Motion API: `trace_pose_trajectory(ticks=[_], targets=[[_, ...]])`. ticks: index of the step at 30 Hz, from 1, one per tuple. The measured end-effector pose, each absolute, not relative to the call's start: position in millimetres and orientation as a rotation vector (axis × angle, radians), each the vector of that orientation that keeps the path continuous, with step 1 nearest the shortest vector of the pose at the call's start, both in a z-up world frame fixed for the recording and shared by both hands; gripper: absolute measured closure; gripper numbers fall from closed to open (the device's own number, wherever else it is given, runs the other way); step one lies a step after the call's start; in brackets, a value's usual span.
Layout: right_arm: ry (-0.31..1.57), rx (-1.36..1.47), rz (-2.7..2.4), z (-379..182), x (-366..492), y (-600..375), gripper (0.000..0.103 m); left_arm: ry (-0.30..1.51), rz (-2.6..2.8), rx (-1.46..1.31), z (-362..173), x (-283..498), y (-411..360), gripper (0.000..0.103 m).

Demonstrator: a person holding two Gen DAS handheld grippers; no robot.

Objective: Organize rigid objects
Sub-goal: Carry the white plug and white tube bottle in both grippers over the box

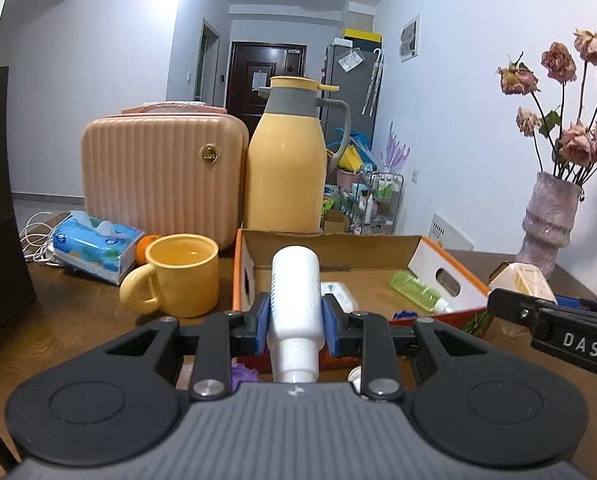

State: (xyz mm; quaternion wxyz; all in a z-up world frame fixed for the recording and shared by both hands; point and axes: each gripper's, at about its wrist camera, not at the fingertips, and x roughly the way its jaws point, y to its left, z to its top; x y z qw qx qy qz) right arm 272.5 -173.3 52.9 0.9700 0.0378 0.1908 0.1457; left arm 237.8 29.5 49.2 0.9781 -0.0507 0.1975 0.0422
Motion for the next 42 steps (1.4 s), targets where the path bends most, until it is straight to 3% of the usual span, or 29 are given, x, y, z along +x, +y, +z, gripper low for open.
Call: trace_pose_trajectory(ticks=[42], targets=[[0.414,0.068,0.286,47,381,-169,0.065,0.406,0.099,-0.122,47,347,16,0.075]])
